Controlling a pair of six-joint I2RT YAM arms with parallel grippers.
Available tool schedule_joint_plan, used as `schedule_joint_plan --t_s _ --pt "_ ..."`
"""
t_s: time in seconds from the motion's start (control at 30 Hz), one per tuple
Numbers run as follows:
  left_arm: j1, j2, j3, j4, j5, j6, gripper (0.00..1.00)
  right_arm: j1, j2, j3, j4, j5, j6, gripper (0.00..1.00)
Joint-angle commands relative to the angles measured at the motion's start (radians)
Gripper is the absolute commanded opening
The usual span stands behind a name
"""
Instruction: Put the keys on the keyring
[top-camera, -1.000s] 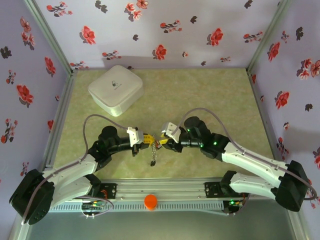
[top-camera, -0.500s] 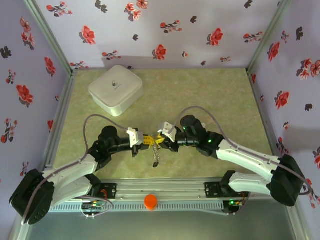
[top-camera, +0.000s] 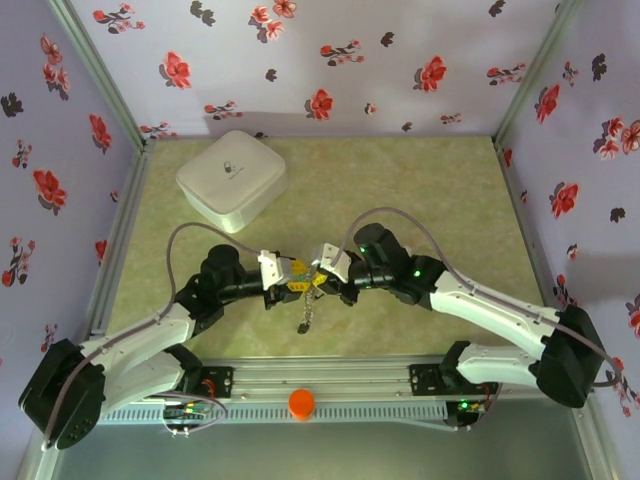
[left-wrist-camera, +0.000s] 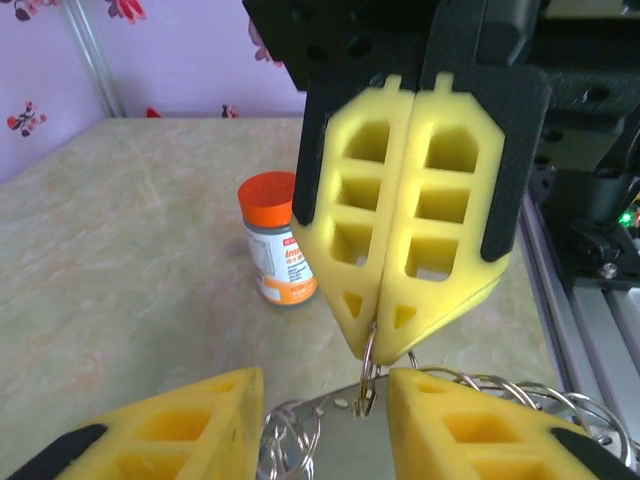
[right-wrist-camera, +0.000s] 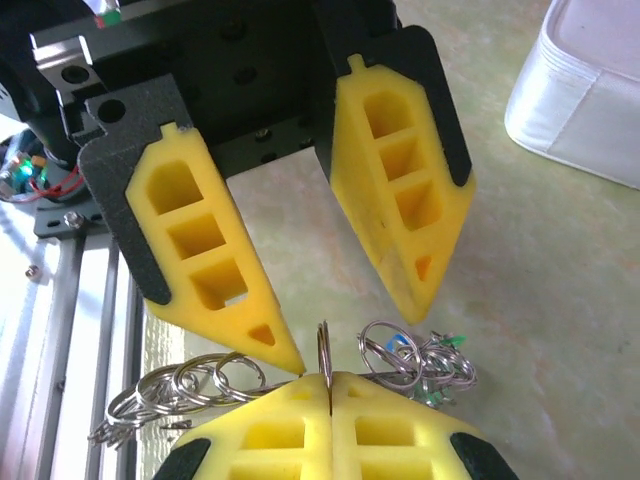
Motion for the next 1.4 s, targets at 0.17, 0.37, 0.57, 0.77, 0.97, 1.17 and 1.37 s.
schedule_joint_plan --t_s 0.17,0.37,0.57,0.77,0.97,1.17,1.37 --pt "-0.019 0.008 0.080 -0.185 -0.004 0.105 0.26 0.036 0.061 0.166 -0.232 0.088 -0.157 0.00" --pt "-0.021 0.002 0.085 -0.181 0.010 0.099 0.20 0.062 0.091 0.203 -0.246 0.102 -0.180 0.00" --pt "-0.021 -0.001 0.079 -0.151 0.024 0.072 0.06 0.068 0.073 0.169 -0.187 0.074 -0.152 0.00" --pt "-0.020 0.001 0.049 -0.084 0.039 0.040 0.00 -0.031 -0.029 0.022 0.009 -0.055 -0.040 0.18" --pt "-0.020 0.010 -0.016 0.094 0.040 -0.033 0.00 -0.074 -0.072 -0.074 0.112 -0.112 0.050 0.26" --pt "-0.020 0.019 -0.041 0.188 0.055 -0.060 0.00 -0.073 -0.068 -0.115 0.183 -0.122 0.098 0.28" --pt "-0.020 0.027 -0.045 0.220 0.068 -0.068 0.00 -0.073 -0.056 -0.116 0.206 -0.136 0.100 0.22"
